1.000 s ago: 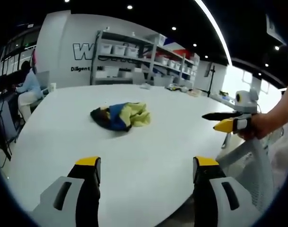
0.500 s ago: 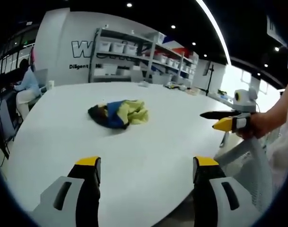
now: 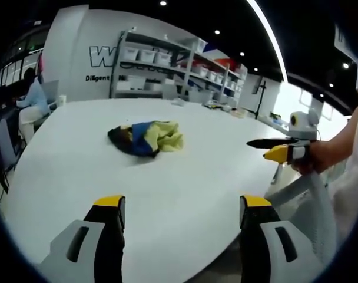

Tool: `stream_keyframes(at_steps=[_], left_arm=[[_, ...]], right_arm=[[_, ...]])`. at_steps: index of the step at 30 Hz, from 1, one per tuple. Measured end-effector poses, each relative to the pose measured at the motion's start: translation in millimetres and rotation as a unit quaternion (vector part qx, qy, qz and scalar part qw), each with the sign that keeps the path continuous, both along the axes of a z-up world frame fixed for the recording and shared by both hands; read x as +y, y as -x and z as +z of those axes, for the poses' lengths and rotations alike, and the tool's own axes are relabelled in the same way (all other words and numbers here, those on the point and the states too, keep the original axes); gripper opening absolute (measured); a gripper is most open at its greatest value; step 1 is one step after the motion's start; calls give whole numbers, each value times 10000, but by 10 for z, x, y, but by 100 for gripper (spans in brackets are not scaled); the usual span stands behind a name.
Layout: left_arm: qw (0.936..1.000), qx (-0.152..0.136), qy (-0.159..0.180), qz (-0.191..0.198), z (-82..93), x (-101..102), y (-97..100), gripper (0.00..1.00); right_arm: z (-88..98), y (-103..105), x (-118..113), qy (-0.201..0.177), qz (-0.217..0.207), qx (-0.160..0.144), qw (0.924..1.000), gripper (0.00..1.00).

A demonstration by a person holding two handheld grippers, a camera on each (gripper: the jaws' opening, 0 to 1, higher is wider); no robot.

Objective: Fold the garment on the visible template until the final outline fits inside the template.

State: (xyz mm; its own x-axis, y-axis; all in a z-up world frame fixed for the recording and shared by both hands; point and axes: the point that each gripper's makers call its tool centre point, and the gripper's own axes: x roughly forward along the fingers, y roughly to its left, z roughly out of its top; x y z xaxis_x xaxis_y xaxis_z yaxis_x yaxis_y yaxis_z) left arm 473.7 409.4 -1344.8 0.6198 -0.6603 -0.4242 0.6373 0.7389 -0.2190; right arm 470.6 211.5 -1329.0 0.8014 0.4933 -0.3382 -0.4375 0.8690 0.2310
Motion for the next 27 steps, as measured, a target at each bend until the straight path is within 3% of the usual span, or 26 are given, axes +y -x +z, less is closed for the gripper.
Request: stream_keyframes(at_steps=[7, 15, 19, 27], left_arm=[[9999, 99, -10, 35, -31, 6, -8, 80], [9998, 180, -81, 10, -71, -62, -133, 76], [9998, 182, -1, -12, -48, -164, -387, 70], [9994, -111, -291, -154, -28, -406, -1208, 62]], right_arm=[[-60, -58, -10, -2, 70, 65, 10000, 92], [-81, -322, -97, 26, 127, 55, 9999, 86], [-73, -450, -139, 39, 146, 28, 9999, 83], [-93, -599, -198, -31, 136, 28, 9999, 78]])
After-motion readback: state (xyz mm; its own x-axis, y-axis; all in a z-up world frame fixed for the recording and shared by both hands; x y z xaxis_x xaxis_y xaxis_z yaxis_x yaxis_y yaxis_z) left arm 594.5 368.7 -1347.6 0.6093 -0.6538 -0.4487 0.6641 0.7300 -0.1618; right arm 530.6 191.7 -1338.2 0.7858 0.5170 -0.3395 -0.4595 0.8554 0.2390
